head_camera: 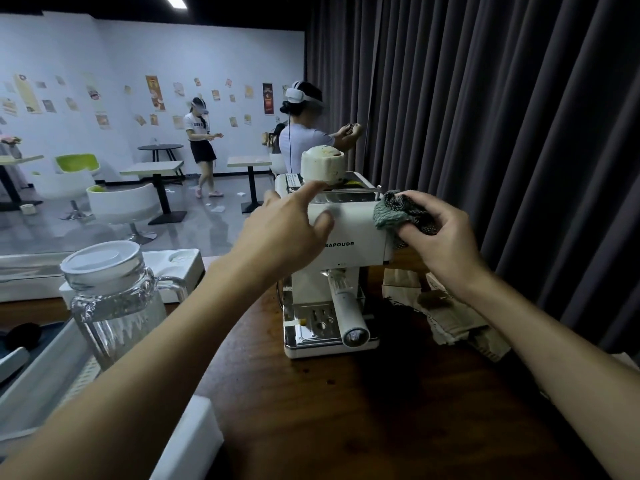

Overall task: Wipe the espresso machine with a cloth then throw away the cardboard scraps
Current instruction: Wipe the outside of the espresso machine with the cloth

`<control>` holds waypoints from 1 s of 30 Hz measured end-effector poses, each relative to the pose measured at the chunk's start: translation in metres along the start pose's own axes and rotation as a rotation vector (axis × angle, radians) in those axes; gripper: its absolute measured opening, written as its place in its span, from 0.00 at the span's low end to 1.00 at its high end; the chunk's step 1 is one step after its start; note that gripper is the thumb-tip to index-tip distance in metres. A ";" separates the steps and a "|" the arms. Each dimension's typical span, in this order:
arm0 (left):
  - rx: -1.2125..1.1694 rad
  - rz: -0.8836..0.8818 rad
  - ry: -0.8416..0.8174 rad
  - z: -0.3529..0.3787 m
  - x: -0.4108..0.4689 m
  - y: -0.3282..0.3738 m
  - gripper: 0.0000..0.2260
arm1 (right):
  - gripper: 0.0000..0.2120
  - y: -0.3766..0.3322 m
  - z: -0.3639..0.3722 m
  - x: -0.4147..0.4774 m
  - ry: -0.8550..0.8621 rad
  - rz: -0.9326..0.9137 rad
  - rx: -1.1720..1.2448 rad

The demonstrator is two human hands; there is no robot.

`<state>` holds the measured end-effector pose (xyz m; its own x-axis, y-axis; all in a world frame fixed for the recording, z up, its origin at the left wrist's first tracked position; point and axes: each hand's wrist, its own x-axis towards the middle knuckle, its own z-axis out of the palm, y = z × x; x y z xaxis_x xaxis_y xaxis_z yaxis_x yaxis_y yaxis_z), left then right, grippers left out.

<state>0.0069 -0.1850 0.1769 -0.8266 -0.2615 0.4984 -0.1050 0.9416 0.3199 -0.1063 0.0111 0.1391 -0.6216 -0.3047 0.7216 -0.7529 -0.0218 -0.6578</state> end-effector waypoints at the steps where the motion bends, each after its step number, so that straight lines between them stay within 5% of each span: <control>1: -0.018 -0.011 0.006 0.001 0.000 0.003 0.22 | 0.21 -0.002 0.002 -0.001 -0.002 0.002 0.035; 8: -0.163 -0.028 0.122 0.008 0.005 0.008 0.14 | 0.20 -0.011 0.013 -0.011 0.054 0.021 0.078; 15: -0.264 -0.017 0.167 0.005 0.013 -0.003 0.20 | 0.18 -0.028 0.021 -0.020 0.039 0.061 0.101; 21: -0.330 -0.036 0.051 -0.015 0.018 -0.021 0.16 | 0.17 -0.044 0.033 -0.031 -0.039 -0.003 0.117; 27: 0.129 -0.093 0.232 -0.026 0.005 -0.001 0.20 | 0.19 -0.028 0.029 -0.009 0.059 0.024 0.038; 30: 0.166 -0.092 0.128 -0.025 0.000 0.005 0.24 | 0.16 -0.012 0.018 0.010 0.047 0.083 0.006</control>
<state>0.0197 -0.1857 0.1986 -0.7336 -0.3628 0.5747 -0.2752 0.9318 0.2368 -0.0997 -0.0089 0.1502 -0.6915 -0.2606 0.6737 -0.6971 -0.0040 -0.7170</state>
